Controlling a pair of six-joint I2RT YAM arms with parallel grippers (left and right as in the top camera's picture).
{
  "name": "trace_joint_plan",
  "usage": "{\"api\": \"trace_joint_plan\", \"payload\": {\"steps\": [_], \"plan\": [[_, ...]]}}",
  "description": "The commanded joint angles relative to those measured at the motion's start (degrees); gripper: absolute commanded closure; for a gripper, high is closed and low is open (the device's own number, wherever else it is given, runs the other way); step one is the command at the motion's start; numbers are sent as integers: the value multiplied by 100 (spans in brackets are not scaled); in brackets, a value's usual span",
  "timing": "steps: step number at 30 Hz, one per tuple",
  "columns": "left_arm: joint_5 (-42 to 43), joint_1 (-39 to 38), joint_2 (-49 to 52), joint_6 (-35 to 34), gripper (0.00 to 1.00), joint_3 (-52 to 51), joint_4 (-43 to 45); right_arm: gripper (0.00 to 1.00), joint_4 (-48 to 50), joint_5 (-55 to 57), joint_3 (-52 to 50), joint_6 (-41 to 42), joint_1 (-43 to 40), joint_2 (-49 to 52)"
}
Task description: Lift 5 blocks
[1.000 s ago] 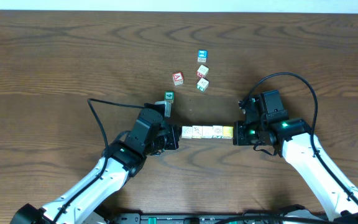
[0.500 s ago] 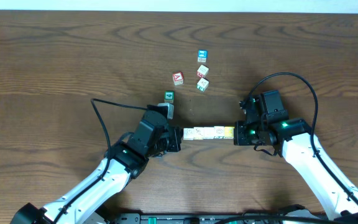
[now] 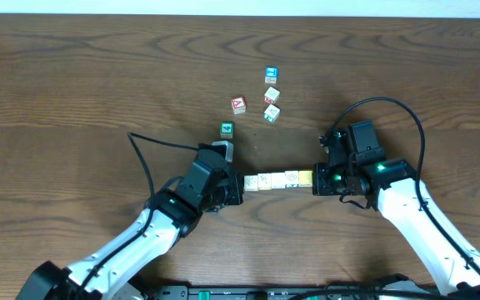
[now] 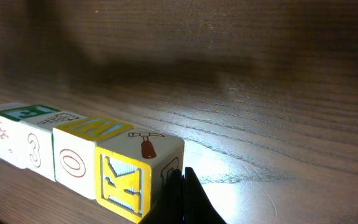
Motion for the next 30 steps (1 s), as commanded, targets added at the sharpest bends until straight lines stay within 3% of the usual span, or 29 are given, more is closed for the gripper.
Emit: {"api": "trace_joint_plan", "payload": {"steps": [1, 30], "plan": [[957, -308, 35, -52, 93, 251, 223, 99, 122, -1513, 208, 20, 413, 0], [737, -511, 92, -72, 93, 251, 308, 99, 214, -1314, 201, 87, 737, 525]]}}
